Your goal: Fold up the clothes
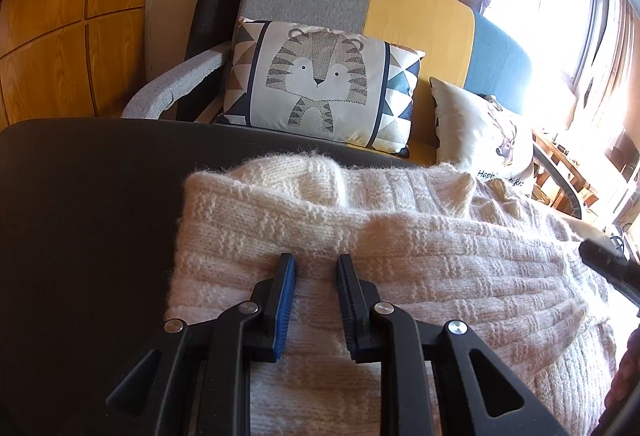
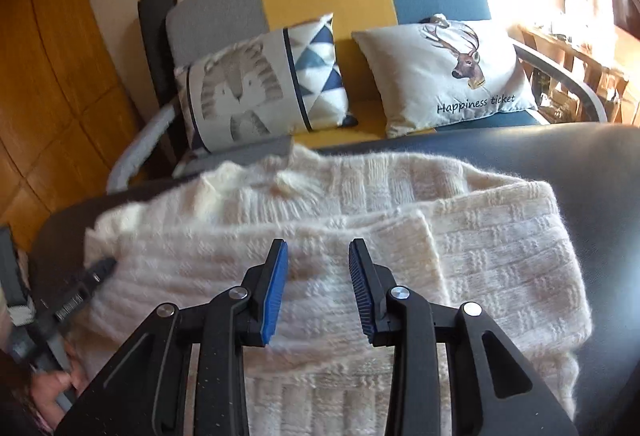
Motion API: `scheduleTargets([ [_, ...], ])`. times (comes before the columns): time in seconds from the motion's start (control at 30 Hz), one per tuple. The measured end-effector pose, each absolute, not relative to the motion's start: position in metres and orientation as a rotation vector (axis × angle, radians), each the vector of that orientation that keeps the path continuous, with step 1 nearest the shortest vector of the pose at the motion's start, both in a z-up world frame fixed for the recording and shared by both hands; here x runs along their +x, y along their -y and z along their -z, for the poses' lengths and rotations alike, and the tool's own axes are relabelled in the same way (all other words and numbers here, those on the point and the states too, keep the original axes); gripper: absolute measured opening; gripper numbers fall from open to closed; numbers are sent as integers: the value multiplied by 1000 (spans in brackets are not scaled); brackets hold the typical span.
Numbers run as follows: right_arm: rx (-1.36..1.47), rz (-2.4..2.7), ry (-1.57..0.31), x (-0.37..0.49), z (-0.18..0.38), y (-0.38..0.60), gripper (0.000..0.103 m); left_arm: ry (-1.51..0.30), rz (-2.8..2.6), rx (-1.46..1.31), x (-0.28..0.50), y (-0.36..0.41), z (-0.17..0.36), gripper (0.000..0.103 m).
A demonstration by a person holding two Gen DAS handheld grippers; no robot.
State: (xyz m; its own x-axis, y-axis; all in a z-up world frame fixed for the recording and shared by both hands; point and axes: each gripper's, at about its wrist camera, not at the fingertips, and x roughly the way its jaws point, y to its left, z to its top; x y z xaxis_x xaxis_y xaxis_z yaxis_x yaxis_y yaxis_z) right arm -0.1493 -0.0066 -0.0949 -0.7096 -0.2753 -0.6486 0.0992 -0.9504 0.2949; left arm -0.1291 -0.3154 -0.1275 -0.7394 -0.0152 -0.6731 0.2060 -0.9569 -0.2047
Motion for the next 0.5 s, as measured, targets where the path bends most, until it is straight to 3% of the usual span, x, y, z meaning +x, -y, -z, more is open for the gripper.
scheduleTargets([
  [0.1, 1123, 2641, 315, -158, 107, 34, 35, -415, 2796, 1077, -129, 317, 128, 21],
  [0.23, 1178, 2655, 102, -170, 122, 60, 35, -433, 2800, 1072, -128, 319, 129, 21],
  [0.5, 1176, 2640, 181, -177, 127, 38, 35, -464, 2808, 1064, -128, 320, 130, 21],
])
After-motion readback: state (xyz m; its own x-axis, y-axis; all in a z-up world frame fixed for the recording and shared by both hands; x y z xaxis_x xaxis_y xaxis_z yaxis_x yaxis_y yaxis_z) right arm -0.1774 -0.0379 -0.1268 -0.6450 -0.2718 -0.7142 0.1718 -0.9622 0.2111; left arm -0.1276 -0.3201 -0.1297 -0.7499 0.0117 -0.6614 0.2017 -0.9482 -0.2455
